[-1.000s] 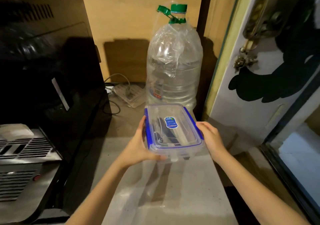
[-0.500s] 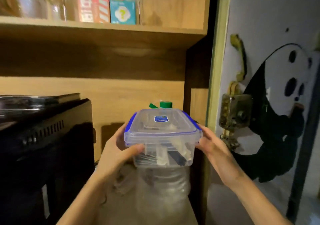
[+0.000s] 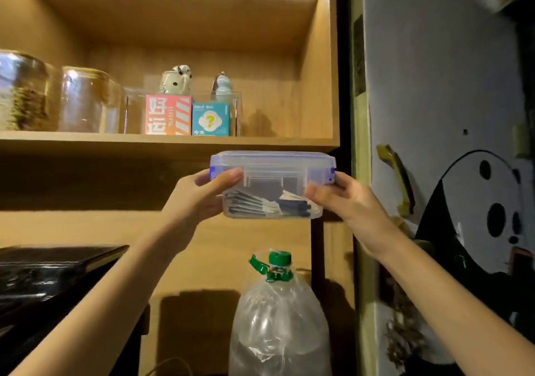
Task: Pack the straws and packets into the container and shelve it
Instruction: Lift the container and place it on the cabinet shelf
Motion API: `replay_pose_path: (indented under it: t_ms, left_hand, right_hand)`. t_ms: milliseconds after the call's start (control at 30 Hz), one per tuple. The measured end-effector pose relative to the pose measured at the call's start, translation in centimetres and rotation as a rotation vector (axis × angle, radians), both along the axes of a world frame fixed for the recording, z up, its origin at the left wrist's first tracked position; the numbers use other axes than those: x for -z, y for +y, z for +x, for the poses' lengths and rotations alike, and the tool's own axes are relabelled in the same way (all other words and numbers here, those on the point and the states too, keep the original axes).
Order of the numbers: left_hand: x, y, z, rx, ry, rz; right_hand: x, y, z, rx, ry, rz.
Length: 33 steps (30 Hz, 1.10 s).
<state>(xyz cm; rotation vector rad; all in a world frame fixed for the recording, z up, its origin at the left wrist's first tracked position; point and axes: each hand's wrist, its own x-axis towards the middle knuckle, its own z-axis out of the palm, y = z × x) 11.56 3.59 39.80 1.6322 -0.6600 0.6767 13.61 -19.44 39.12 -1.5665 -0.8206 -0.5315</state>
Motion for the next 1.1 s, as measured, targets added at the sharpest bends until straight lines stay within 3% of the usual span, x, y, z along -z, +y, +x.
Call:
replay_pose_path:
  t_ms: [200, 600, 1100]
  left_hand:
    - [-6.8, 0.2, 1.5, 0.091, -0.017, 0.022]
    - [-15.7, -1.2, 6.4, -0.005, -0.131, 0.085]
    - [-16.8, -2.2, 13.0, 0.022, -0.027, 0.08]
  right_hand:
    - [-6.3, 0.0, 1.4, 0.024, -0.102, 0.002]
    - [-14.0, -1.3, 5.9, 0.137, -0.198, 0.068]
    - [-14.8, -1.7, 12.0, 0.176, -0.189, 0.022]
